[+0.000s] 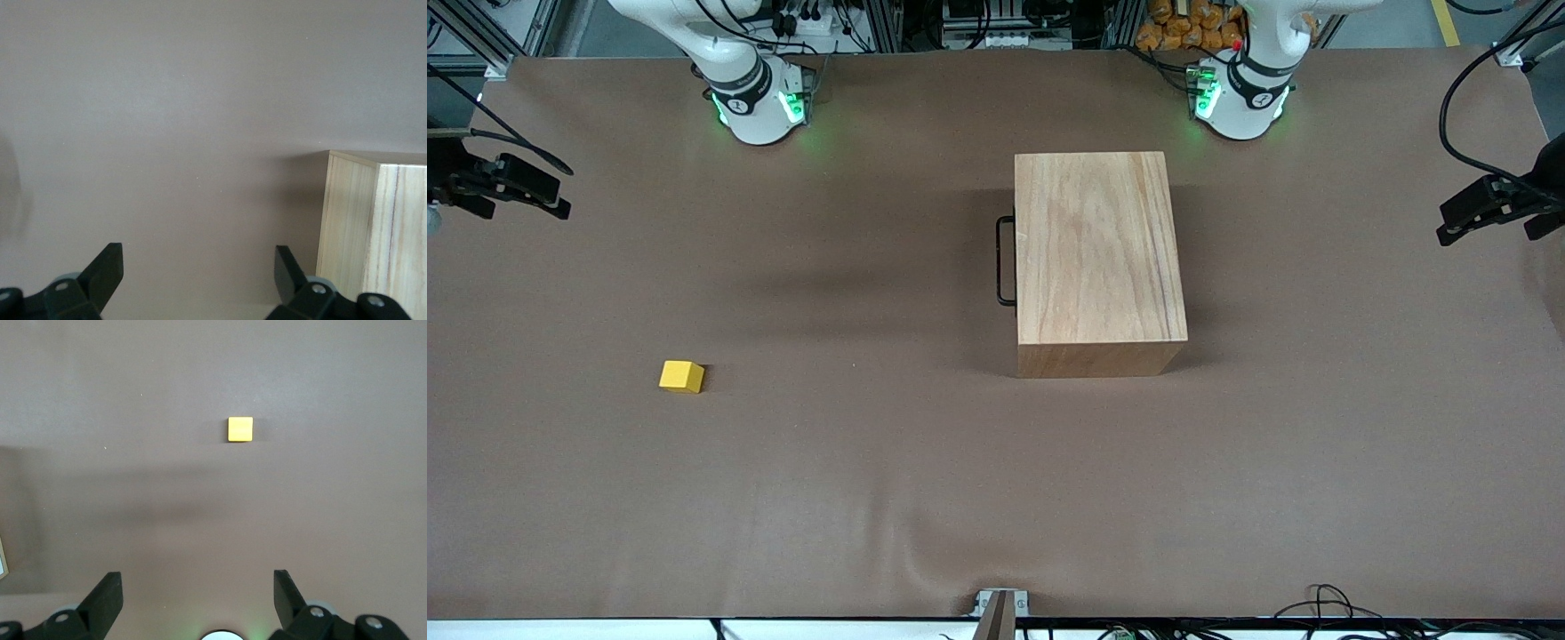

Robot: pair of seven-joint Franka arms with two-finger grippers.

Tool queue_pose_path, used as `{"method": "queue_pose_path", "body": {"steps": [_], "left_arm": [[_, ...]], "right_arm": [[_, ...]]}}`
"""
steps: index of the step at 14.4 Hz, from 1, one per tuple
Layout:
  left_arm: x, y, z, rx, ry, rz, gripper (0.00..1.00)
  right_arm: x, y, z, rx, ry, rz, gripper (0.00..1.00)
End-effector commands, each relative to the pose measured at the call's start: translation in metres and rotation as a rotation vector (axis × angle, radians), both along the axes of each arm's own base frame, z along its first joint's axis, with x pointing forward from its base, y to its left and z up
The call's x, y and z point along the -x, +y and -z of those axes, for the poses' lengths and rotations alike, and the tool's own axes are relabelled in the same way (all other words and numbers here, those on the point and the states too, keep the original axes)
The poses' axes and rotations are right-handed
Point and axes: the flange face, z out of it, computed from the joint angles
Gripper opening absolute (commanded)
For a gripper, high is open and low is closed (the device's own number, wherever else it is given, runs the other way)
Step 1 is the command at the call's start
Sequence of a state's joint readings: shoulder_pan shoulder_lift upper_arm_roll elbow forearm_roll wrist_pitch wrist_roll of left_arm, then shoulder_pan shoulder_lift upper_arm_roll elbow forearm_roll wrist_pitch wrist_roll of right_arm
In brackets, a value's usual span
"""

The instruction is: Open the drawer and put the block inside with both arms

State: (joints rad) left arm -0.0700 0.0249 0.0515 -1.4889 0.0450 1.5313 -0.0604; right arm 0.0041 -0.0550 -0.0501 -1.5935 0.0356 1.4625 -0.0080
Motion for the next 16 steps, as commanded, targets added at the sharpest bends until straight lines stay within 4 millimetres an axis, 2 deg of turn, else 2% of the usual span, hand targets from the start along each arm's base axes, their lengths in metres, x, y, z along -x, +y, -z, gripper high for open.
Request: {"method": "queue_pose_path", "body": {"steps": [1,6,8,13,14,16], "left_arm": [[-0.001,-0.004,-0.001,0.019,-0.004,-0.014,1.0],[0.003,-0.006,-0.001,0.07,0.023,-0.008,1.0],[0.003,-0.02,0.0,0.073,0.027,0.008,1.0],[-0.001,-0.096,0.022,0.07,0.07,0.086,1.0],[-0.002,-0.115,0.031,0.066,0.086,0.087,1.0],[-0.001,-0.165,0.055,0.049,0.126,0.033,1.0]], "right_arm": [[0.002,0.007,-0.002,-0.011,-0.014,-0.015,1.0],[0.005,0.015,-0.005,-0.015,-0.008,-0.031,1.0],[0.005,0.012,-0.006,-0.015,-0.011,-0.026,1.0],[0.001,0.017,-0.003,-0.001,-0.013,-0.03,1.0],[0.0,0.019,-0.003,-0.002,-0.017,-0.027,1.0],[-0.001,0.022,-0.002,-0.004,-0.021,-0.033,1.0]]}}
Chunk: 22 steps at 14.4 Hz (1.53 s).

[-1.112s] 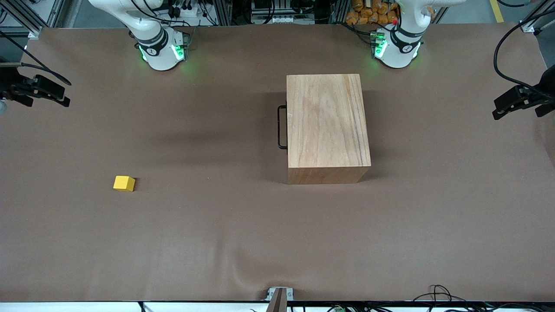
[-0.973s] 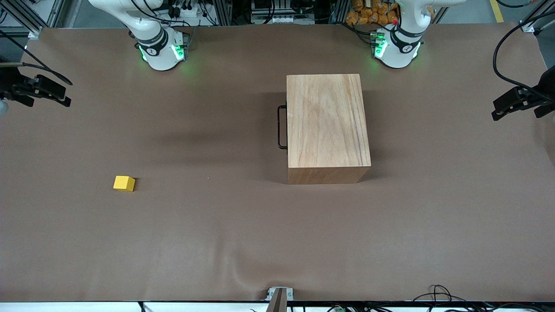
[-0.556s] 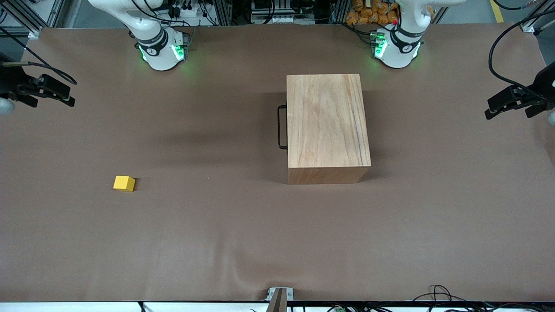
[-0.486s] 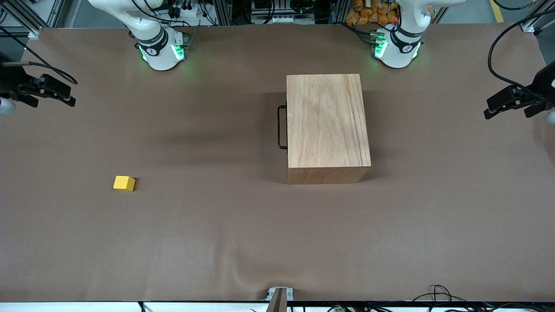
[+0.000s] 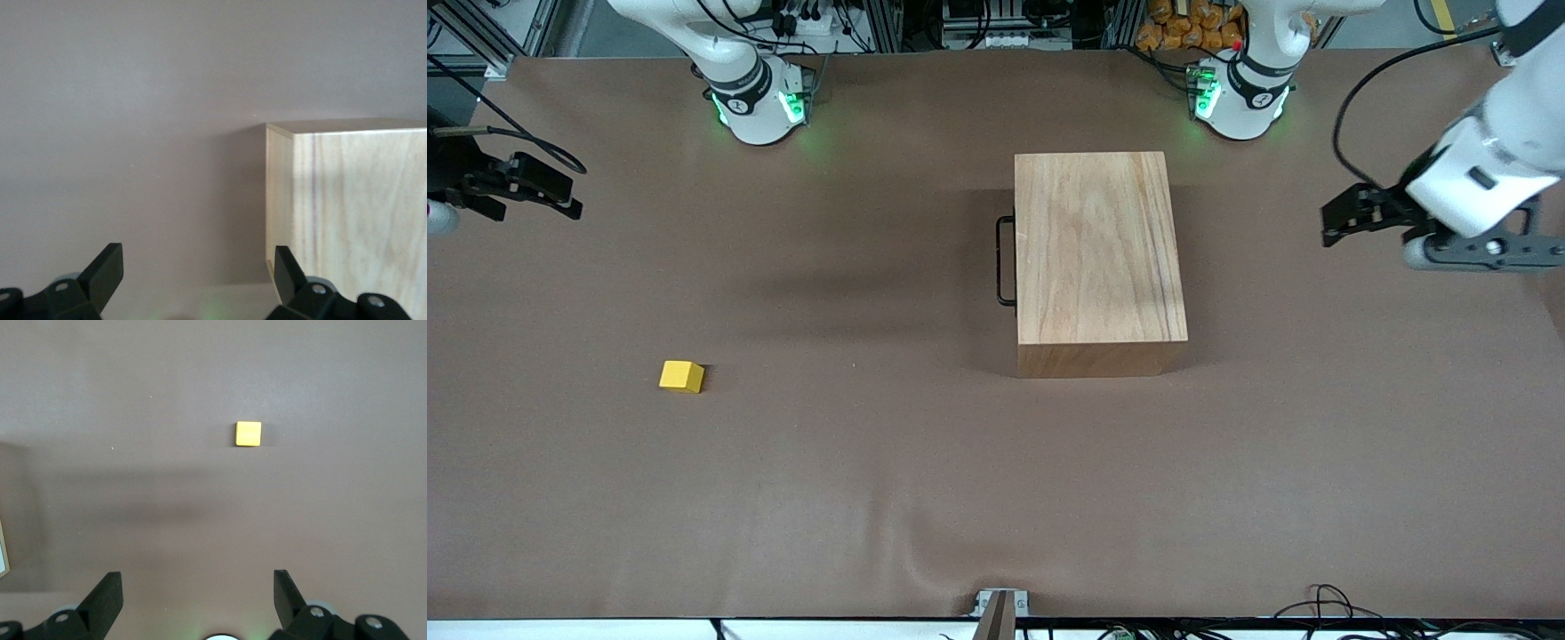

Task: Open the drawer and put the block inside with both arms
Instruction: 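Move the left gripper over the box to the black drawer handle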

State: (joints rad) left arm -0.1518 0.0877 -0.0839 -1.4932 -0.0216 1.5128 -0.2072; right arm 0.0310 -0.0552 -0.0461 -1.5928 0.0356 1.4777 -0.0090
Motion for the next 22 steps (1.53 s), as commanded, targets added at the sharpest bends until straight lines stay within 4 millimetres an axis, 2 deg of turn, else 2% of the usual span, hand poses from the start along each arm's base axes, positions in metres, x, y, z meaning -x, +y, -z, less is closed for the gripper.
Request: {"method": "queue_pose_path", "body": {"steps": [1,6,10,12,13,15,16,17,18,19,22], "left_arm": [[-0.003,-0.059,0.032,-0.024,0.056,-0.069,1.0],[0.013,-0.177,0.064,-0.064,0.08,-0.199,1.0],[0.037,-0.24,0.081,-0.066,0.063,-0.248,1.0],[0.042,-0.269,0.087,-0.043,0.035,-0.289,1.0],[0.047,-0.286,0.09,-0.036,0.033,-0.285,1.0],[0.066,-0.329,0.1,-0.023,0.017,-0.237,1.0],[0.073,-0.343,0.106,-0.01,0.006,-0.21,1.0],[0.086,-0.368,0.122,-0.008,-0.002,-0.172,1.0],[0.092,-0.38,0.124,0.012,-0.023,-0.161,1.0],[0.092,-0.388,0.131,0.03,-0.035,-0.155,1.0],[0.114,-0.427,0.159,0.052,-0.062,-0.099,1.0]], "right_arm": [[0.001,0.005,0.003,-0.004,0.005,0.0,1.0],[0.002,-0.004,0.006,-0.003,0.014,0.015,1.0],[0.007,0.004,0.023,-0.002,0.081,0.0,1.0],[0.008,0.008,0.021,-0.017,0.083,-0.002,1.0],[0.011,0.019,0.02,-0.013,0.095,-0.002,1.0],[0.014,0.016,0.007,0.005,0.079,0.056,1.0],[0.021,0.012,-0.01,0.003,0.052,0.073,1.0],[0.028,0.008,-0.02,0.001,0.032,0.08,1.0],[0.036,0.004,-0.031,-0.001,0.015,0.091,1.0],[0.039,0.004,-0.035,-0.002,0.012,0.091,1.0],[0.042,0.007,-0.031,0.0,0.045,0.07,1.0]]}}
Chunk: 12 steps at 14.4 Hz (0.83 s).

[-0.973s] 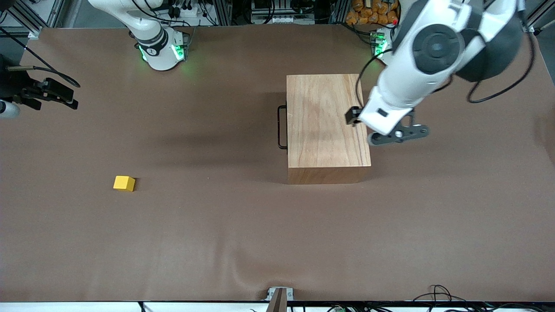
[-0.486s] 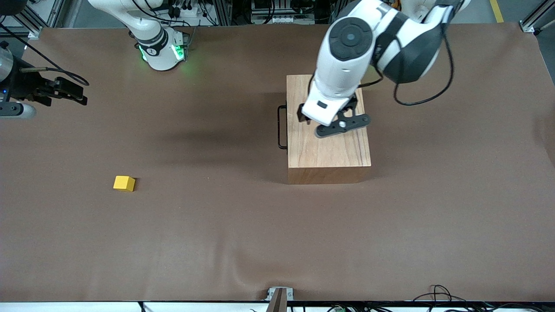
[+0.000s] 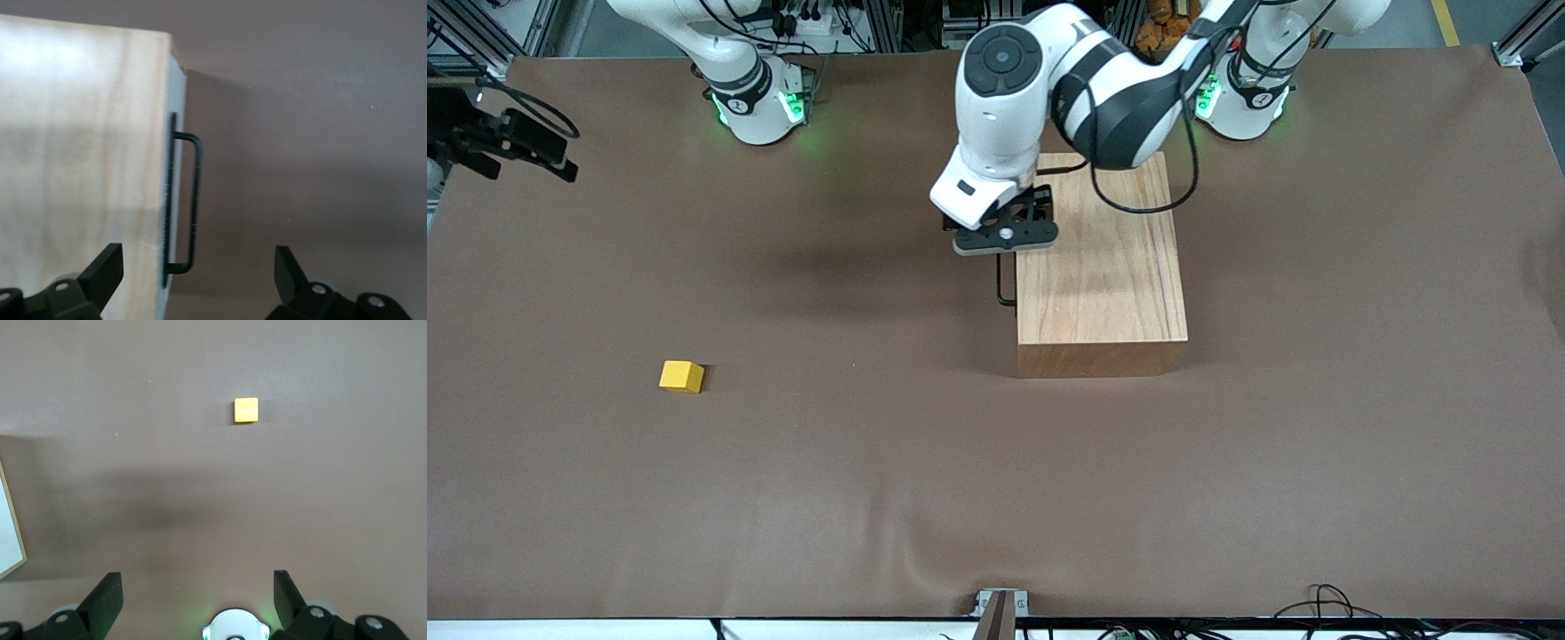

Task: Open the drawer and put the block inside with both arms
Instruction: 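Move the left gripper over the box to the black drawer handle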

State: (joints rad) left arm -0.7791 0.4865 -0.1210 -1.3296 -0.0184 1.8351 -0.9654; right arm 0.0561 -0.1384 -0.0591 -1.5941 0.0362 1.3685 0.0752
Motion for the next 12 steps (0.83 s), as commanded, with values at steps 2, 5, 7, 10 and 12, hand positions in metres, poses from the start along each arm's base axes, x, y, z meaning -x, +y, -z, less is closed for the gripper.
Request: {"method": "queue_pose_path", "body": {"steps": [2,5,7,10,12], "left_arm": [[0.01,-0.035,0.026,0.005,-0.061,0.012,1.0],[0.014,-0.048,0.048,-0.024,-0.075,-0.033,1.0],[0.011,-0.048,0.064,-0.043,-0.067,-0.037,1.0],[0.015,-0.05,0.078,-0.083,-0.08,-0.012,1.0],[0.016,-0.051,0.089,-0.103,-0.071,-0.005,1.0]], "right_arm": [[0.002,0.007,0.01,0.004,0.05,0.002,1.0],[-0.004,0.0,0.013,0.065,0.034,0.003,1.0],[-0.002,-0.002,0.014,0.064,0.043,0.004,1.0],[-0.007,-0.004,0.027,0.062,0.063,0.009,1.0],[-0.012,-0.007,0.033,0.063,0.069,0.014,1.0]]}}
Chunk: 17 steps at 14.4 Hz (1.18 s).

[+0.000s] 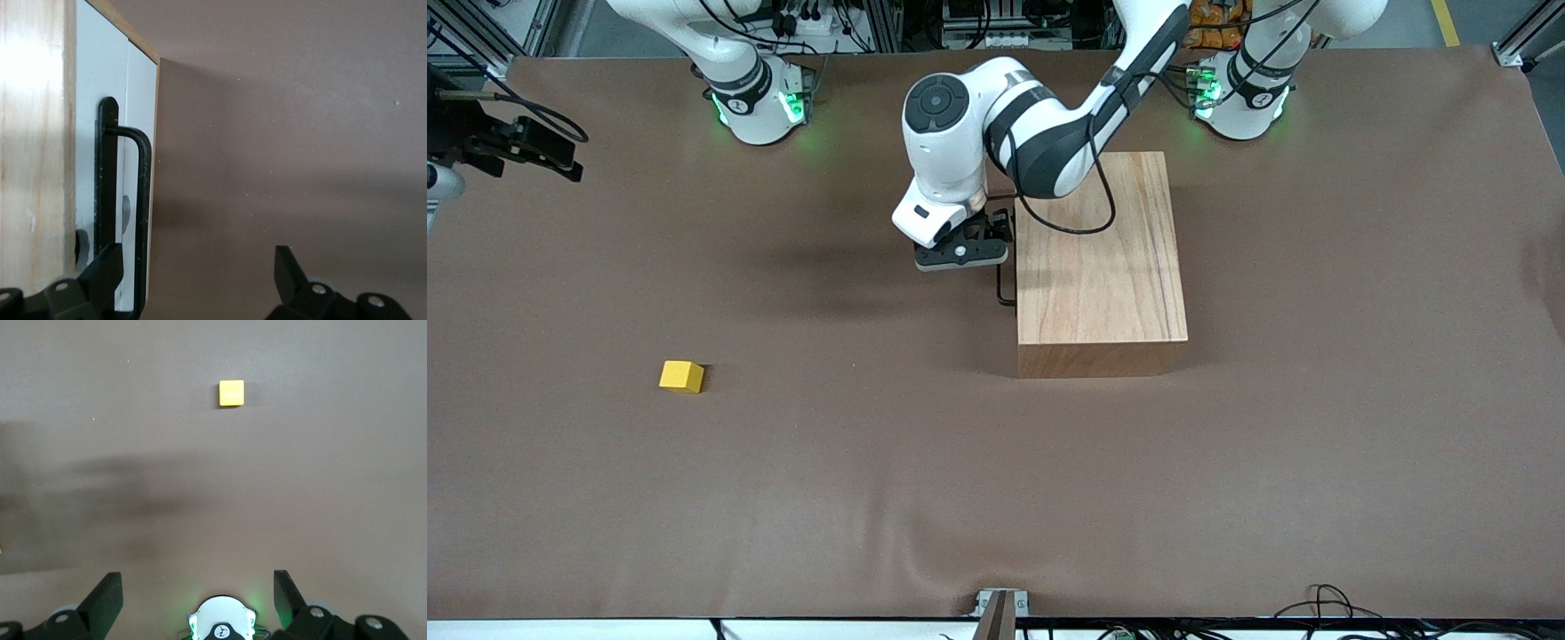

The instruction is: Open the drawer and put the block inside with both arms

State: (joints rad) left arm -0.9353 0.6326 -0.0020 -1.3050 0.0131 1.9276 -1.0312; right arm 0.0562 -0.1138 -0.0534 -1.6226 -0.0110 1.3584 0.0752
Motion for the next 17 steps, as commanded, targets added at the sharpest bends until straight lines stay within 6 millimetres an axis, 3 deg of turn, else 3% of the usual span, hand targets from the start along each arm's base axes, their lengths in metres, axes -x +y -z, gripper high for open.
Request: {"method": "queue_pose_path", "body": {"steps": [1,7,11,13,17], "left_arm": [[0.004,-0.009,0.007,-0.032,-0.025,0.011,1.0],[0.004,-0.011,0.026,-0.051,-0.015,0.016,1.0],[0.006,-0.011,0.032,-0.076,-0.024,0.037,1.0],[0.006,-0.01,0.032,-0.085,-0.019,0.043,1.0],[0.011,-0.011,0.049,-0.119,-0.017,0.085,1.0]], "right_arm": [[-0.007,-0.006,0.008,0.012,0.006,0.017,1.0],[-0.021,-0.003,0.019,0.008,-0.012,0.013,1.0],[-0.02,-0.003,0.012,0.008,-0.029,0.013,1.0],[-0.034,-0.01,0.026,0.009,-0.057,0.026,1.0],[-0.054,-0.003,0.045,0.011,-0.074,0.013,1.0]]}}
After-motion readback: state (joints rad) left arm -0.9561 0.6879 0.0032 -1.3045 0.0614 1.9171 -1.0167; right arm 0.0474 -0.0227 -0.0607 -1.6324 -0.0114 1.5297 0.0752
